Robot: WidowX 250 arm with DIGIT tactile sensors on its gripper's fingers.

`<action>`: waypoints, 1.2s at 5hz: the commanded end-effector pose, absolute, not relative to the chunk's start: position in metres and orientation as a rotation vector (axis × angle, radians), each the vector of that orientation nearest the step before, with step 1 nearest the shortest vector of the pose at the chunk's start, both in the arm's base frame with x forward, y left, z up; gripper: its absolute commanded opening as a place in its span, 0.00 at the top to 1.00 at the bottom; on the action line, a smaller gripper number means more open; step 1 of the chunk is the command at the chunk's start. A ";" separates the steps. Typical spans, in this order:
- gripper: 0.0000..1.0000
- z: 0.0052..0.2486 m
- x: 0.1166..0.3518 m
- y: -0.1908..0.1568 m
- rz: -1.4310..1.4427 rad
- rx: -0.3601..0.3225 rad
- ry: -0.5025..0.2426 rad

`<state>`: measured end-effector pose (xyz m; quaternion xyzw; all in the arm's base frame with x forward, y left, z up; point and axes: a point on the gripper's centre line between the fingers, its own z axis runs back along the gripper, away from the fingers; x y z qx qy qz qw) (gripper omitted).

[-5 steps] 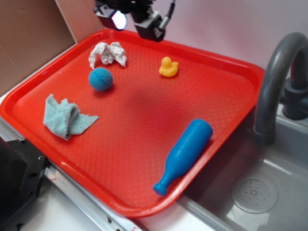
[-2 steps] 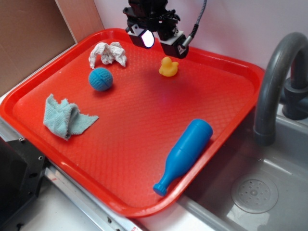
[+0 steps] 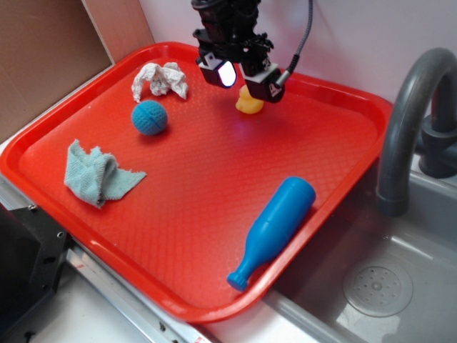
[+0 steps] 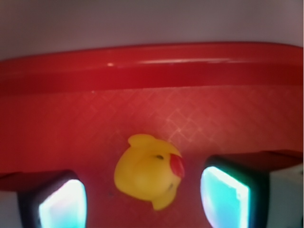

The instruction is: Grab the yellow duck.

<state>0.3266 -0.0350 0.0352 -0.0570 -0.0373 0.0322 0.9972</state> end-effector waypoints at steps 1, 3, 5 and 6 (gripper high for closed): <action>0.00 0.040 0.340 -0.041 0.055 -0.010 -0.064; 1.00 0.037 0.343 -0.038 0.095 0.023 -0.049; 1.00 0.076 0.331 -0.028 0.185 0.013 -0.059; 1.00 0.118 0.311 -0.025 0.281 -0.057 -0.073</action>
